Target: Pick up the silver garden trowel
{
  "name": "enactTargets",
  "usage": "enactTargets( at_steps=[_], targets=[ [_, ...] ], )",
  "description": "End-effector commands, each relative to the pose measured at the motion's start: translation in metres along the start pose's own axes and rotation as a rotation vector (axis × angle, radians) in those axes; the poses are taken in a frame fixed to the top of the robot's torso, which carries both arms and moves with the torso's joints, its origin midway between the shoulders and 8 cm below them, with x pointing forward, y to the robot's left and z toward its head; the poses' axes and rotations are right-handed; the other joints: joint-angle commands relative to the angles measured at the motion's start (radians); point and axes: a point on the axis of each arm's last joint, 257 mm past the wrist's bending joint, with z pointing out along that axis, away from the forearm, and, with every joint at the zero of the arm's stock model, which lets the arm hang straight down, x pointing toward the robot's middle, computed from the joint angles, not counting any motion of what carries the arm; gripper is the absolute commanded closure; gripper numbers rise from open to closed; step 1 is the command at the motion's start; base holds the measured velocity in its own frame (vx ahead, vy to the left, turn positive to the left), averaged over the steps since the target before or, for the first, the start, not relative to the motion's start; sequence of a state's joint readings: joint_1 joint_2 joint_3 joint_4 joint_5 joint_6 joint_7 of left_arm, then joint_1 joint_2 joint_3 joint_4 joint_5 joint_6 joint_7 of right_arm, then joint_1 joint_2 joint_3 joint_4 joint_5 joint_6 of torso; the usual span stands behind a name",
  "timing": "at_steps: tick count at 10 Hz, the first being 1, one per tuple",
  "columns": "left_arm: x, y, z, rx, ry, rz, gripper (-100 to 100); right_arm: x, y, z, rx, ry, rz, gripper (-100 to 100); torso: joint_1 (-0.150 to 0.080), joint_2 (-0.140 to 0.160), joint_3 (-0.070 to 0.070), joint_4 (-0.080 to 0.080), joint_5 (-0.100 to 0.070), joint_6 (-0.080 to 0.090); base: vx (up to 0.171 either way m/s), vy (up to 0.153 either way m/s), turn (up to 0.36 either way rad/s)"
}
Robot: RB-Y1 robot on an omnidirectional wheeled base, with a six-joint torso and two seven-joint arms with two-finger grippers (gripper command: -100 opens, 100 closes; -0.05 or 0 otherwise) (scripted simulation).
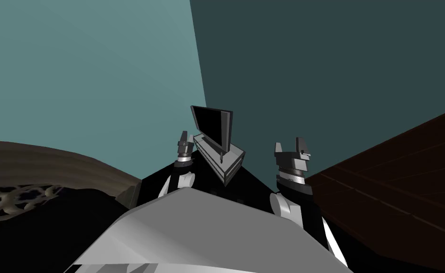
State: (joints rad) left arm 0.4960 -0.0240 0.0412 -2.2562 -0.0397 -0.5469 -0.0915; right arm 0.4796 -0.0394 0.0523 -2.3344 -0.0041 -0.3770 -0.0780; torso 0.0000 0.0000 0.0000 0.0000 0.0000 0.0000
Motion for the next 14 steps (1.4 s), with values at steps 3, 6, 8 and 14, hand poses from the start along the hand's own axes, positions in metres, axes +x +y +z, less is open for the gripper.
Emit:
enactTargets(
  at_steps=[3,6,8,14],
  targets=[
    [0.008,0.032,-0.009,-0.072,0.060,0.022,-100,0.000,0.000,0.000,0.000,0.000,0.000,0,-0.002,-0.001,-0.001,0.000,0.000,0.000,0.013,-0.038,-0.083],
    [0.012,0.059,-0.017,-0.133,0.095,0.037,-100,0.000,0.000,0.000,0.000,0.000,0.000,0,-0.004,-0.002,-0.001,0.000,-0.001,0.000,0.025,-0.059,-0.077],
    [0.014,0.090,-0.029,-0.208,0.129,0.055,-100,0.000,0.000,0.000,0.000,0.000,0.000,0,-0.003,-0.002,-0.001,0.000,-0.001,0.000,0.028,-0.056,-0.111],
    [0.013,0.149,-0.058,-0.353,0.178,0.090,-100,0.000,0.000,0.000,0.000,0.000,0.000,0,-0.004,-0.001,-0.001,0.000,-0.001,0.000,0.021,-0.051,-0.082]
  ],
)
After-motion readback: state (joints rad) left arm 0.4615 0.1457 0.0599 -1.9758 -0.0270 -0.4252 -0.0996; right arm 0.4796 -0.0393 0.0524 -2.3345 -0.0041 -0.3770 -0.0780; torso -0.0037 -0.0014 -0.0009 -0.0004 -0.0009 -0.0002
